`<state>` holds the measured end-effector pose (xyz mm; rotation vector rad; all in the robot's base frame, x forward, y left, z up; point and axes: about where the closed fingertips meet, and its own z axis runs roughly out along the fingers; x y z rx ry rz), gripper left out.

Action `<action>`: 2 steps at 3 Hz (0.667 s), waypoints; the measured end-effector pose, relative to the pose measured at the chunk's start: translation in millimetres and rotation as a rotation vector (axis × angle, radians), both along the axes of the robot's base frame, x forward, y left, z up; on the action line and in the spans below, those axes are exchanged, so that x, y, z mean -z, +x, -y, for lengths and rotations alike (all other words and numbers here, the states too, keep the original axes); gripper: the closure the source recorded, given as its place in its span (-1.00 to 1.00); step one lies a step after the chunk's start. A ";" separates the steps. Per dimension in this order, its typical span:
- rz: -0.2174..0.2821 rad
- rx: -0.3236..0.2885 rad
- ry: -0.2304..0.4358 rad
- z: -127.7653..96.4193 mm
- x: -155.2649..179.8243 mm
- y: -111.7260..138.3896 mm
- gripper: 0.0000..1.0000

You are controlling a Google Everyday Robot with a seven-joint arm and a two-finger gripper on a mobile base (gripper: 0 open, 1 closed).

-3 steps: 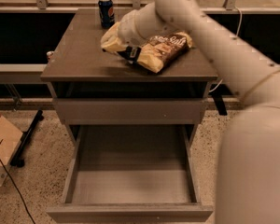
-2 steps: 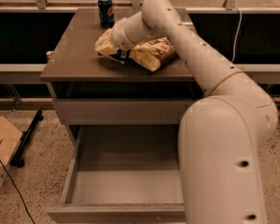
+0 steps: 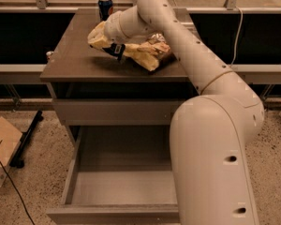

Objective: Pick rxbar blueberry from middle drawer and place on counter

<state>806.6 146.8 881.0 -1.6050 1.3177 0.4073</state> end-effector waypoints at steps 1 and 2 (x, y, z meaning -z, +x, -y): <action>-0.003 -0.004 0.000 -3.1 2.0 -0.5 -0.47; -0.006 -0.009 -0.001 -6.3 4.3 -1.1 -0.91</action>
Offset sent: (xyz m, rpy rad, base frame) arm -0.0004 0.0025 -0.0017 -0.0001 0.0023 0.0035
